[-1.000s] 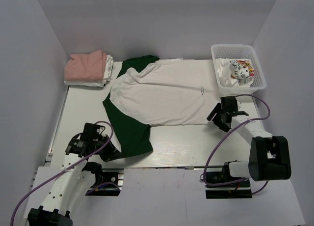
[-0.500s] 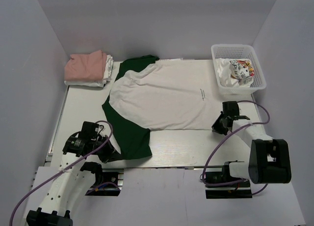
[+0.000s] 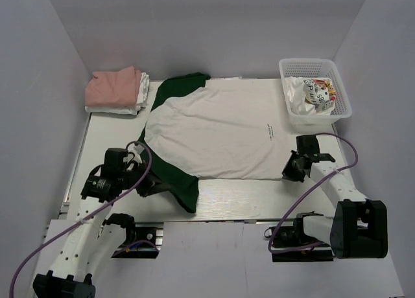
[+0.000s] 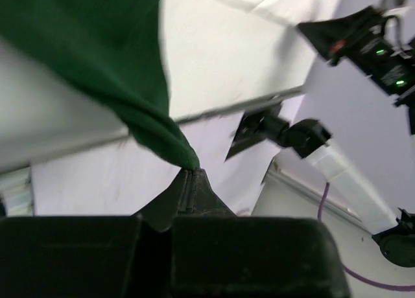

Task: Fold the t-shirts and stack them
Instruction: Grap the side of the flattened tshirt closest away from the robot with both arms, then fold the flattened tshirt in 1/3 of the way

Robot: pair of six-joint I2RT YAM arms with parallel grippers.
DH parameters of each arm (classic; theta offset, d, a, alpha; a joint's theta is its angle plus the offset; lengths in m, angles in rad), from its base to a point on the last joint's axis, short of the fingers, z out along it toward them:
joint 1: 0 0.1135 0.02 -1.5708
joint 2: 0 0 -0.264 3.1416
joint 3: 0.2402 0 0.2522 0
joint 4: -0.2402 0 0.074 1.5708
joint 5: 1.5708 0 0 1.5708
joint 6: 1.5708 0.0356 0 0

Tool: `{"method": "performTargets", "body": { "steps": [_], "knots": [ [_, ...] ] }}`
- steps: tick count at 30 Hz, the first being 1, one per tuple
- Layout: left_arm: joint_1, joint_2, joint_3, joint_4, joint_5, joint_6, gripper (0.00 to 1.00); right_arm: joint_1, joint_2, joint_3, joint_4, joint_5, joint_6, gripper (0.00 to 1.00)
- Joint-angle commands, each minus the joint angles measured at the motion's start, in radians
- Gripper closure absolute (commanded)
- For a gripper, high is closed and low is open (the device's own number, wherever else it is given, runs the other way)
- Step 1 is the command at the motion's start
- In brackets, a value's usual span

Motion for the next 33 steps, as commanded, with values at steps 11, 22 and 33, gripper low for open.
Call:
{"method": "performTargets", "body": {
  "steps": [11,22,33],
  "knots": [
    [0.021,0.325,0.143,0.703,-0.182,-0.067,1.00,0.023,0.127,0.262,0.117,-0.079,-0.020,1.00],
    [0.030,0.731,0.548,0.748,-0.380,0.063,1.00,0.024,0.326,0.522,0.111,-0.001,-0.020,1.00],
    [0.030,1.032,0.745,0.932,-0.400,0.290,1.00,0.022,0.544,0.745,0.102,0.090,-0.049,1.00]
  ]
}}
